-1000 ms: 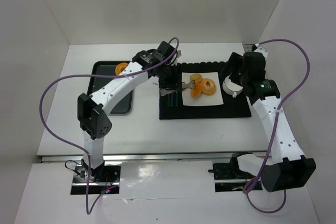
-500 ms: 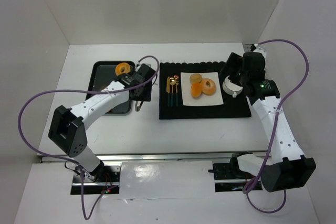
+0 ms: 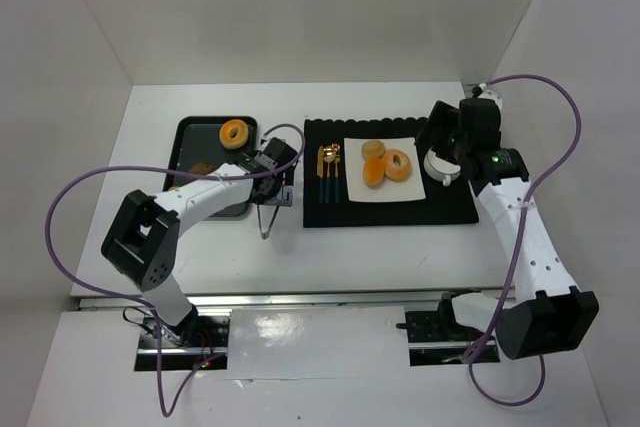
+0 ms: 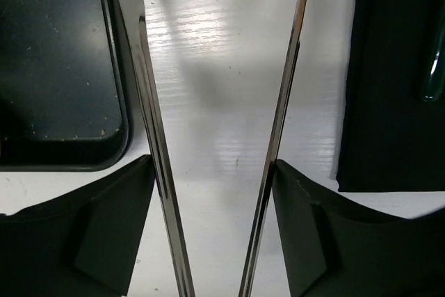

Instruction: Place the bread

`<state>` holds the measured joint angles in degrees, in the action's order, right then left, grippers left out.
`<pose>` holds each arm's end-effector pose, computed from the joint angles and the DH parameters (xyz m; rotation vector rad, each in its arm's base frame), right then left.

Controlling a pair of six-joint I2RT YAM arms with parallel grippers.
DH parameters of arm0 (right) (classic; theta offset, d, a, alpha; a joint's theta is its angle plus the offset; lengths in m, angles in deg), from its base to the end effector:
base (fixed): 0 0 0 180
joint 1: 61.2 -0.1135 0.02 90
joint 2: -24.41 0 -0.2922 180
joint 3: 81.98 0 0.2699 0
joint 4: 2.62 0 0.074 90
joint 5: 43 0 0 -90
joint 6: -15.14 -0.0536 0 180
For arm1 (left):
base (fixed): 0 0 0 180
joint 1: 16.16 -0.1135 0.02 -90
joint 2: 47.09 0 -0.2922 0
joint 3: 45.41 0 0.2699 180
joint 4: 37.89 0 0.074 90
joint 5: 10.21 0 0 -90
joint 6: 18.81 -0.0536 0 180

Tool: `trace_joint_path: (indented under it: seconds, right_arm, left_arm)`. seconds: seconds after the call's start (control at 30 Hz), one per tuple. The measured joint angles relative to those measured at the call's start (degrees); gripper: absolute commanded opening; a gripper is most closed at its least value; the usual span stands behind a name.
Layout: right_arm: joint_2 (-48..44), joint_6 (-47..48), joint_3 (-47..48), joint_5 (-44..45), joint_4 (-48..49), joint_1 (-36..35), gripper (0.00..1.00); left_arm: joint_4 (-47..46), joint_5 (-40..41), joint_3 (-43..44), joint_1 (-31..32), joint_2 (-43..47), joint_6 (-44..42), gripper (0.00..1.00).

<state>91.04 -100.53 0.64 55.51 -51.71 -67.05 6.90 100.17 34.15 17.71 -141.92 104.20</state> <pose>0.2694 0.0196 0.3867 0.4541 2.0971 0.1620 0.3151 -0.1890 0.2259 -0.1020 2.5168 0.0067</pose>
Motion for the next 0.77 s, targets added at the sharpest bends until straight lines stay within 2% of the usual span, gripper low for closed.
trace_joint_path:
  seconds: [0.13,0.3,0.53,0.77]
  right_arm:
    - [1.46,0.00,0.02,-0.63,0.04,0.00,0.99]
    - [5.01,-0.22,0.28,-0.61,-0.72,0.00,0.99]
    - [10.67,-1.03,2.12,2.67,-2.99,0.00,0.99]
    - [13.97,-1.73,3.04,4.48,-4.87,0.00,0.99]
  left_arm:
    - [2.60,-1.22,3.85,-0.42,-1.03,-1.09,0.91]
    - [5.55,-2.62,14.58,-0.48,-1.03,-3.96,0.97]
    - [10.03,-5.18,28.83,-1.14,-0.74,-6.27,0.97]
    - [12.17,-11.15,32.30,-2.21,0.02,-6.21,0.96]
